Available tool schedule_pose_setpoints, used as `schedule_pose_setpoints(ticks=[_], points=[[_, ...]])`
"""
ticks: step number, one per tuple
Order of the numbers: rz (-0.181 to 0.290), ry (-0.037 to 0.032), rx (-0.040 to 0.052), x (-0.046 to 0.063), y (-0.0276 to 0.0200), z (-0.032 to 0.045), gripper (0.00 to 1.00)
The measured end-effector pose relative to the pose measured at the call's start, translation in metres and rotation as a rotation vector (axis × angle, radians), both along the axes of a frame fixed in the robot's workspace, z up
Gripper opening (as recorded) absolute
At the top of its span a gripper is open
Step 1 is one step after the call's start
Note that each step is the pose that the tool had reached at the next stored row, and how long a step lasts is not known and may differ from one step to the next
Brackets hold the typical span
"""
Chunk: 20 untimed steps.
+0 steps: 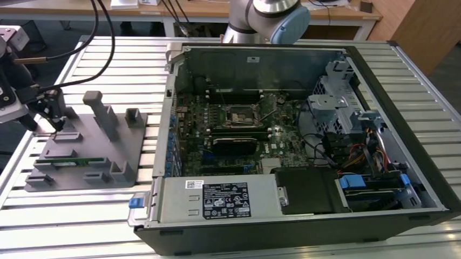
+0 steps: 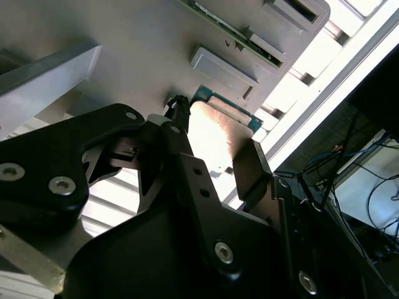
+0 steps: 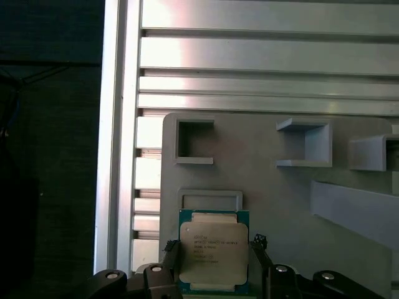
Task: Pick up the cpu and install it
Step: 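Pick up the cpu and move it towards the insertion slot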
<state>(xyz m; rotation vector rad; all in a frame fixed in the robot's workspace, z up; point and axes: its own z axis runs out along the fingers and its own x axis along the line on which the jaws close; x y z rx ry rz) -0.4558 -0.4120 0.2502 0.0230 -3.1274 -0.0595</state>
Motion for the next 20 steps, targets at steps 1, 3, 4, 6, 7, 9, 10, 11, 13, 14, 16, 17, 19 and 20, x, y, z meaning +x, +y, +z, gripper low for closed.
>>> schedule_pose_setpoints(ticks=[1,3,4,6,7,9,10,11,13,14,16,17,19,20], points=[[0.000,0.0000,0.0000,0.0000,0.0000,0.0003,0.53],[0.000,0.0001,0.0000,0.0000,0.0000,0.0008,0.53],[0.000,0.0001,-0.0001,0.0000,0.0000,0.0011,0.53],[0.000,0.0000,0.0000,0.0000,0.0000,0.0015,0.53],[0.000,0.0001,0.0000,0.0000,0.0000,0.0018,0.53],[0.000,0.0001,0.0000,0.0000,0.0000,0.0023,0.53],[0.000,0.0001,0.0000,0.0000,0.0000,0.0026,0.53],[0.000,0.0001,0.0000,0.0000,0.0000,0.0028,0.53],[0.000,0.0000,0.0000,0.0000,0.0000,0.0034,0.53],[0.000,0.0000,0.0000,0.0000,0.0000,0.0037,0.53],[0.000,0.0001,0.0000,0.0000,0.0000,0.0042,0.53],[0.000,0.0001,0.0000,0.0000,0.0000,0.0045,0.53],[0.000,0.0001,0.0000,0.0000,0.0000,0.0049,0.53],[0.000,0.0000,0.0000,0.0000,0.0000,0.0051,0.53]])
